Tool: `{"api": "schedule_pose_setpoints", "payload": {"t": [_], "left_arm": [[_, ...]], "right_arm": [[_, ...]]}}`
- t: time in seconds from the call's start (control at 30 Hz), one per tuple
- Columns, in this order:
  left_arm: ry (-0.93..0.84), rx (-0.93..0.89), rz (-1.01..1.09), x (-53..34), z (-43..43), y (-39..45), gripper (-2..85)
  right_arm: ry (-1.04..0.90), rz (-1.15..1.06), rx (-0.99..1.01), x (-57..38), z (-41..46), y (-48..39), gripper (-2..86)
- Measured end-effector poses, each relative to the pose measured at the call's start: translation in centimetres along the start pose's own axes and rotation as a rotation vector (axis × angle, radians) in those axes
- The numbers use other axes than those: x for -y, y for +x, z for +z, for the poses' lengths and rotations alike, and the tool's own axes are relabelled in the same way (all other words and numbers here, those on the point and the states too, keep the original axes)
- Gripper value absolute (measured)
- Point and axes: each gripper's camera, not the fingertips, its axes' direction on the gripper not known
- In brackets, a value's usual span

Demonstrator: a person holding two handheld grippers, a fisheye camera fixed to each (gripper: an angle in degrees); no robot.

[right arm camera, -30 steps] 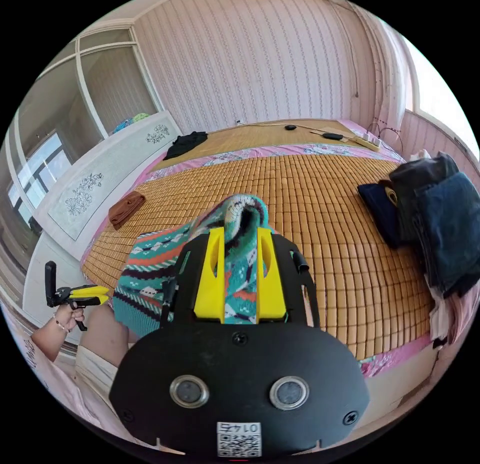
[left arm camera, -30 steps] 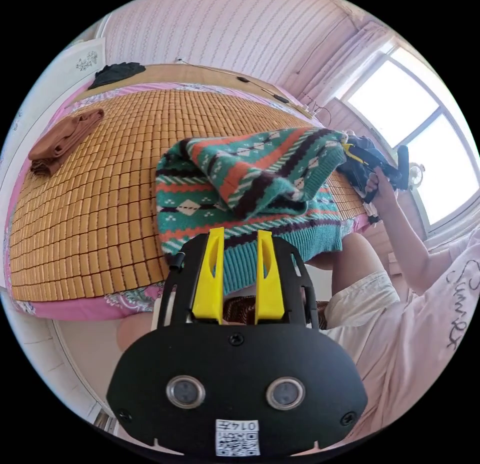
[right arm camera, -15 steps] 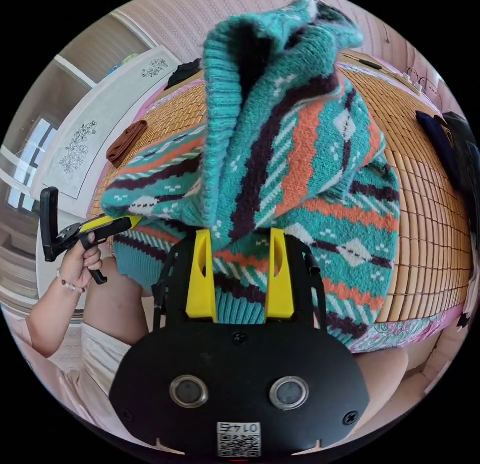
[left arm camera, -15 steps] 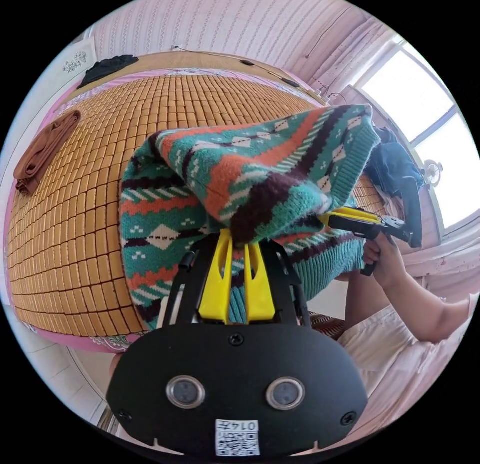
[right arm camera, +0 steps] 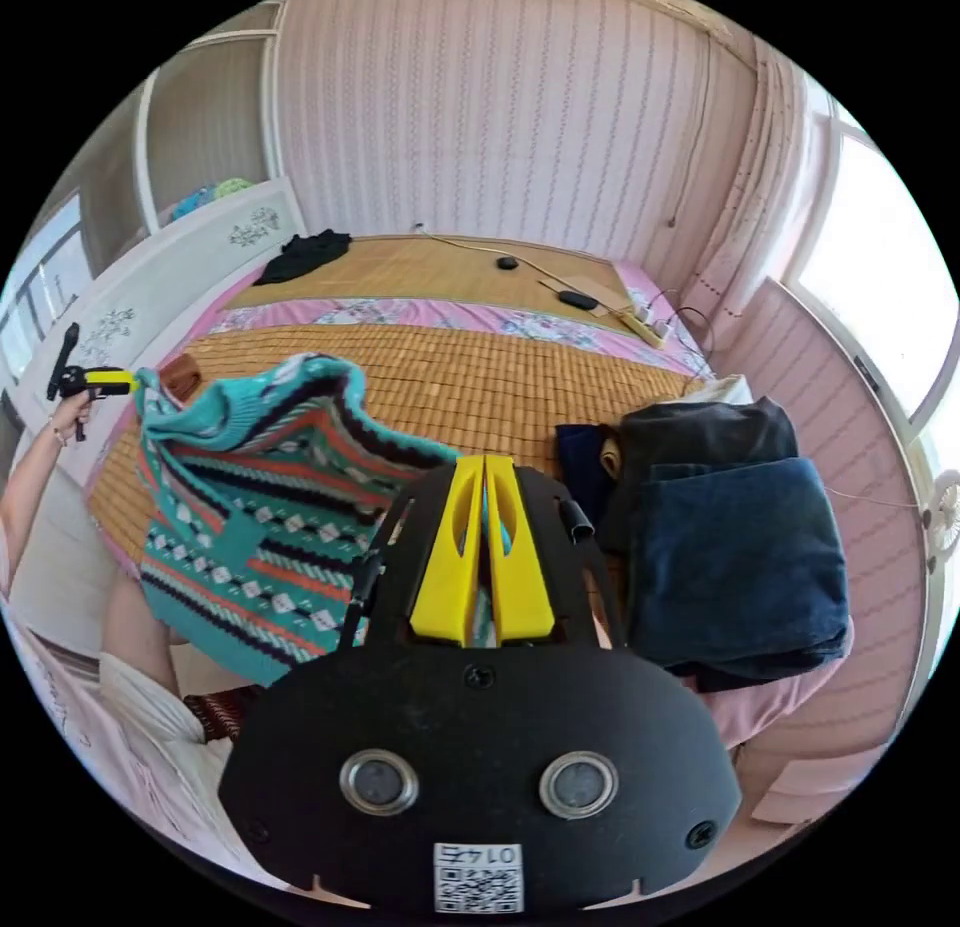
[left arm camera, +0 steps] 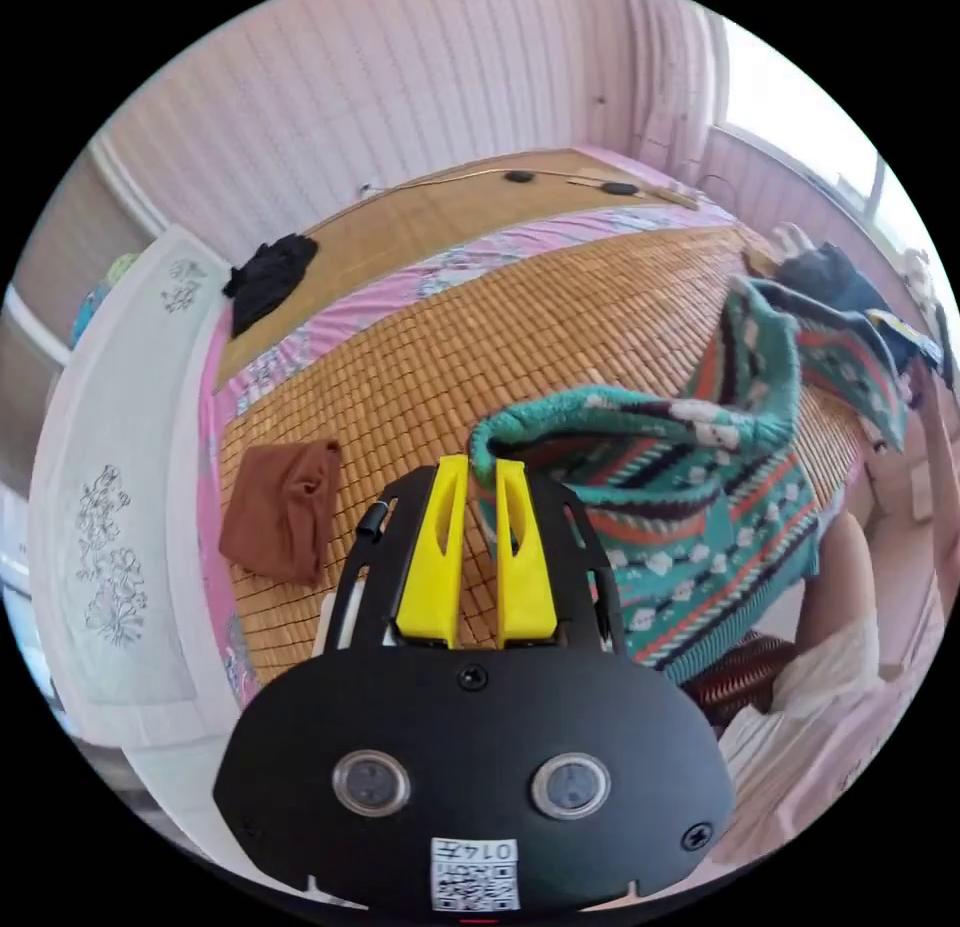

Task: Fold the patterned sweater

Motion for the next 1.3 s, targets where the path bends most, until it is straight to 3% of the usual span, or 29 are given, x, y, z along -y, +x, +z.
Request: {"api": "schedule_pose_setpoints", "payload": {"t": [0.07, 0.1, 0.17, 0.33, 0.5, 0.57, 0.63, 0.77, 0.9, 0.93, 1.07, 1.17, 1.3], "left_arm": [[-0.008, 0.001, -0.147, 1.5, 0.9, -1.5, 4.8], [0.045, -0.096, -0.169, 1.7, 0.8, -1.5, 5.3], [0.129, -0.173, -0.101, 1.2, 0.4, 0.4, 5.7], [0.023, -0.35, 0.287, -5.0, 4.1, 12.0, 8.0], [-0.184, -0.454, 0.375, -7.9, 11.0, 19.0, 11.9], [-0.129, -0.403, 0.379, -8.5, 11.8, 19.3, 10.8], [-0.124, -0.421, 0.312, -8.4, 11.7, 17.4, 5.1], [0.029, -0.509, 0.075, -9.3, 9.2, 9.3, 0.3], [0.247, -0.258, -0.323, -14.0, 4.3, -5.4, 0.4], [0.274, -0.135, -0.46, -16.1, 3.4, -9.5, 1.3], [0.289, 0.037, -0.827, -22.3, 2.1, -18.1, 3.9], [0.278, -0.023, -0.794, -24.7, 2.6, -18.4, 4.9], [0.071, -0.298, -0.558, -23.5, 8.9, -12.4, 6.7]], "right_arm": [[-0.076, 0.081, -0.03, 1.9, 2.4, 1.2, 1.0], [-0.077, 0.088, -0.014, 2.0, 2.7, 1.0, 1.1], [-0.029, 0.02, 0.023, 1.4, 3.3, -2.0, 1.9], [-0.127, -0.208, 0.153, -2.8, 8.0, -11.1, 3.8], [-0.316, -0.308, 0.267, -8.4, 12.8, -18.9, 8.2], [-0.402, -0.298, 0.252, -10.8, 14.7, -20.4, 8.2], [-0.287, -0.26, 0.222, -11.9, 14.0, -20.3, 8.1], [-0.297, -0.275, 0.183, -11.9, 14.3, -20.6, 8.0], [-0.342, -0.291, 0.169, -11.3, 14.7, -20.5, 8.0], [-0.347, -0.297, 0.17, -11.2, 14.7, -20.3, 8.0], [-0.371, -0.306, 0.223, -11.0, 14.4, -19.2, 8.6], [-0.381, -0.258, 0.296, -11.7, 13.5, -17.8, 10.3], [-0.381, -0.293, 0.232, -13.5, 13.8, -17.6, 10.5]]}}
